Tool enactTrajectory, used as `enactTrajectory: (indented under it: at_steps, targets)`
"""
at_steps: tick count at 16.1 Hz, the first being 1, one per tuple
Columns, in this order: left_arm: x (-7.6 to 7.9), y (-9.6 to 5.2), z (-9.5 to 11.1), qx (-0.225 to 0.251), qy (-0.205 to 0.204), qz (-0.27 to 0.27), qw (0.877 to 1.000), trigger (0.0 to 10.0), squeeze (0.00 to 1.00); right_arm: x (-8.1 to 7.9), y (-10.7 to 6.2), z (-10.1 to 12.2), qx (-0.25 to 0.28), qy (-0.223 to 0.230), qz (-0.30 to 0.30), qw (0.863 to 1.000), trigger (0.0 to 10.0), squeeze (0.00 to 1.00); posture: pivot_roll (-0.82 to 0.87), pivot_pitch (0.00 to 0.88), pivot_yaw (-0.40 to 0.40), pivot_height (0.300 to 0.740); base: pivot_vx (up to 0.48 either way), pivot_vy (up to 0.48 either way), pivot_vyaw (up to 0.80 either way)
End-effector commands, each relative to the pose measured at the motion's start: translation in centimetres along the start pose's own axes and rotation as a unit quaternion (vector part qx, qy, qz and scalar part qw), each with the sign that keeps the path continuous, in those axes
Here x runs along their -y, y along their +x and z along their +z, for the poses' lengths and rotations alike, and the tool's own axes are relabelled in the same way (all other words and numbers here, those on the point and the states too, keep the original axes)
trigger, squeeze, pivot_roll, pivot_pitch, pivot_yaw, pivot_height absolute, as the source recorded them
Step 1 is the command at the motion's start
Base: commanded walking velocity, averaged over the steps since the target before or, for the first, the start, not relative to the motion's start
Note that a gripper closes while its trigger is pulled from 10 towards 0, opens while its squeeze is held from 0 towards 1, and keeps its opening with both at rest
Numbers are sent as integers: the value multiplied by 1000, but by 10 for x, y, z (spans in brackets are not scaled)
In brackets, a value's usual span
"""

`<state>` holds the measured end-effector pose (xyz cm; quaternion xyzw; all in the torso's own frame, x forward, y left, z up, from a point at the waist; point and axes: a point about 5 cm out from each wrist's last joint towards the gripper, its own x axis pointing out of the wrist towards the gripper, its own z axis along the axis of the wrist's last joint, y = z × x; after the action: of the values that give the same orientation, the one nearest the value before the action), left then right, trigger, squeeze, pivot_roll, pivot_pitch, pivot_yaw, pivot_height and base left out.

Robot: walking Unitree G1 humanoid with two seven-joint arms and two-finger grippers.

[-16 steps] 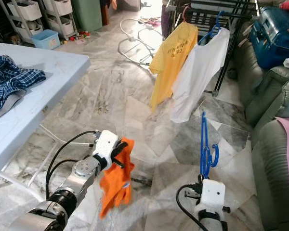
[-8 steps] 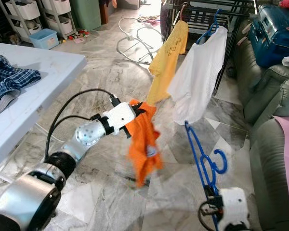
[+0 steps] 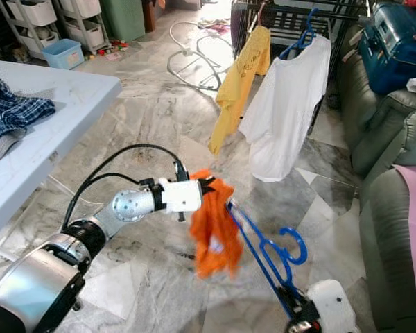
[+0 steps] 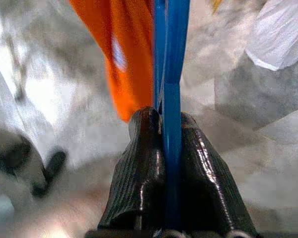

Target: Hang hanger

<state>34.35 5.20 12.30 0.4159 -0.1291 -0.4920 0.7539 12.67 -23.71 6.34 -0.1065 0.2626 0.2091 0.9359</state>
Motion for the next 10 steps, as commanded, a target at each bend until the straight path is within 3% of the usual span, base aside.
enactTrajectory:
  at_steps: [1, 4, 10]
  targets:
    - [-19, 2, 4, -8, 17, 24, 1000, 10000, 0, 11, -8, -1, -26, -36, -11, 999, 10000, 0, -42, 105, -2, 740, 0, 0, 0]
    - [-34, 3, 6, -18, 24, 55, 998, 10000, 0, 22, -20, -4, -61, -56, -18, 996, 10000, 0, -41, 105, -1, 740, 0, 0, 0]
    - [-40, 5, 11, -13, 33, 64, 997, 10000, 0, 13, -21, 6, -51, -43, 19, 998, 10000, 0, -44, 105, 8, 740, 0, 0, 0]
